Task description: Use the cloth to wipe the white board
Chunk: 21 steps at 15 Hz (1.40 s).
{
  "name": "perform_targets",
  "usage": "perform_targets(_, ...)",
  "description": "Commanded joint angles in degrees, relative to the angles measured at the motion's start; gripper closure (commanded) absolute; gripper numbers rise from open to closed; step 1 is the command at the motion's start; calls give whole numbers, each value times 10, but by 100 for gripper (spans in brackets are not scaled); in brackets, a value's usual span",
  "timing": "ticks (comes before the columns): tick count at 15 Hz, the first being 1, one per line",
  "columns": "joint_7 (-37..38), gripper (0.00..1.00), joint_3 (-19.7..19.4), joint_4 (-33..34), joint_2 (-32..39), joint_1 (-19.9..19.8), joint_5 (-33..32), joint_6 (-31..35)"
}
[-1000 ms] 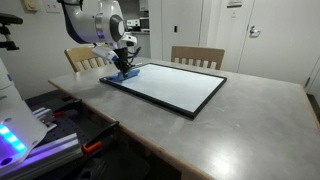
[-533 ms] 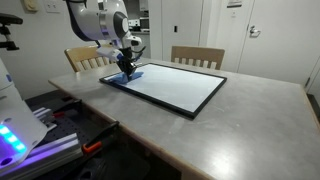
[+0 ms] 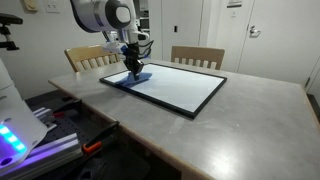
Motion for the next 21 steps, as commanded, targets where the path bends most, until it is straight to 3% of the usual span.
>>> perform_targets(1, 18, 99, -82, -29, -38, 60, -30, -29)
perform_targets(5, 59, 99, -148, -31, -39, 92, -124, -35)
perform_targets(9, 178, 99, -202, -9, -27, 118, -269, -39)
perform_targets(11, 219, 99, -214, -1, -21, 124, -311, -45)
perform_targets(21, 261, 99, -257, 1, -16, 110, -389, -81)
